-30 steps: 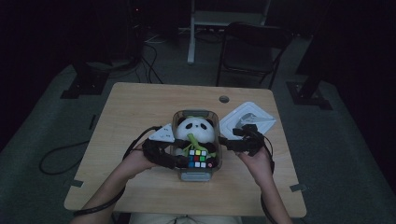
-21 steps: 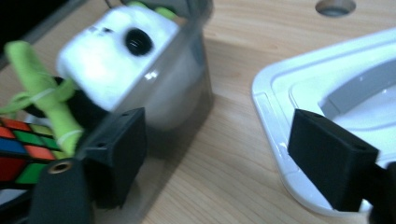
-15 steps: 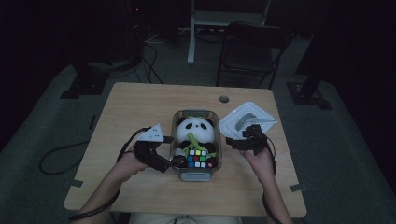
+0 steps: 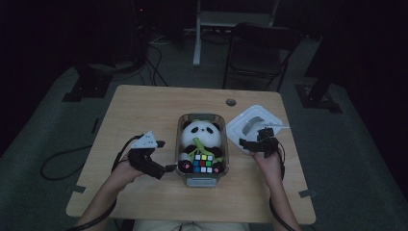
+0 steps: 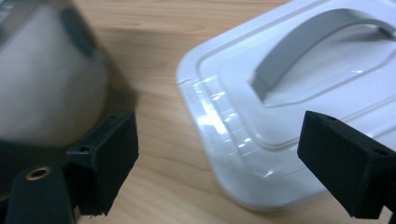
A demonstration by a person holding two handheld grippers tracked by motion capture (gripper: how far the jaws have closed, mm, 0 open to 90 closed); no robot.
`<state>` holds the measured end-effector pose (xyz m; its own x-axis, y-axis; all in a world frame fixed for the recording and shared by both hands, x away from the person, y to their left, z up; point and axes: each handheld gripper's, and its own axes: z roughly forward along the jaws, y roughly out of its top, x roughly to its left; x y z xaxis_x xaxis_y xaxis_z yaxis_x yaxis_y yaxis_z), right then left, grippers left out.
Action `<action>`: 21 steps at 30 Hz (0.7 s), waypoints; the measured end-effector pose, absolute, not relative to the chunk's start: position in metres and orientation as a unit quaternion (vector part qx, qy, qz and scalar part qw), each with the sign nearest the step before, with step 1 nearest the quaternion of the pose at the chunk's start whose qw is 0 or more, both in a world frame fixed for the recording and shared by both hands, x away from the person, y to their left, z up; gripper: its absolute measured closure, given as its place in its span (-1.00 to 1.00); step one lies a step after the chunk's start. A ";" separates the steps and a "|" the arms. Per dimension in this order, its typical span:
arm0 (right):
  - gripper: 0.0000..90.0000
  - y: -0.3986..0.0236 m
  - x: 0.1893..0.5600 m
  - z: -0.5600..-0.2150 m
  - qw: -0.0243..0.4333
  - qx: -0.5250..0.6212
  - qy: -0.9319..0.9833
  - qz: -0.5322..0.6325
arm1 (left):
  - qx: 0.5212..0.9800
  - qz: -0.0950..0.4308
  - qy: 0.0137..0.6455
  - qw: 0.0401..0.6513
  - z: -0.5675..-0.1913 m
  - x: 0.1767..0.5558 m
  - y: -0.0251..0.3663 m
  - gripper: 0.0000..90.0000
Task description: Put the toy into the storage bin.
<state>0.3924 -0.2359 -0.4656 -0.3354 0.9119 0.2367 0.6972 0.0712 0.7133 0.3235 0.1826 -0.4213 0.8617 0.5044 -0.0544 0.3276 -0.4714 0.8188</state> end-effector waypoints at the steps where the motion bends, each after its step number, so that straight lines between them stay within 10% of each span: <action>1: -0.73 -0.236 0.393 -0.467 0.142 0.563 0.716 0.387 | 0.849 0.103 0.251 0.454 -0.424 0.324 0.185 -0.97; 21: -0.70 -0.239 0.407 -0.481 0.189 0.590 0.684 0.384 | 0.840 0.139 0.322 0.413 -0.481 0.329 0.220 -0.97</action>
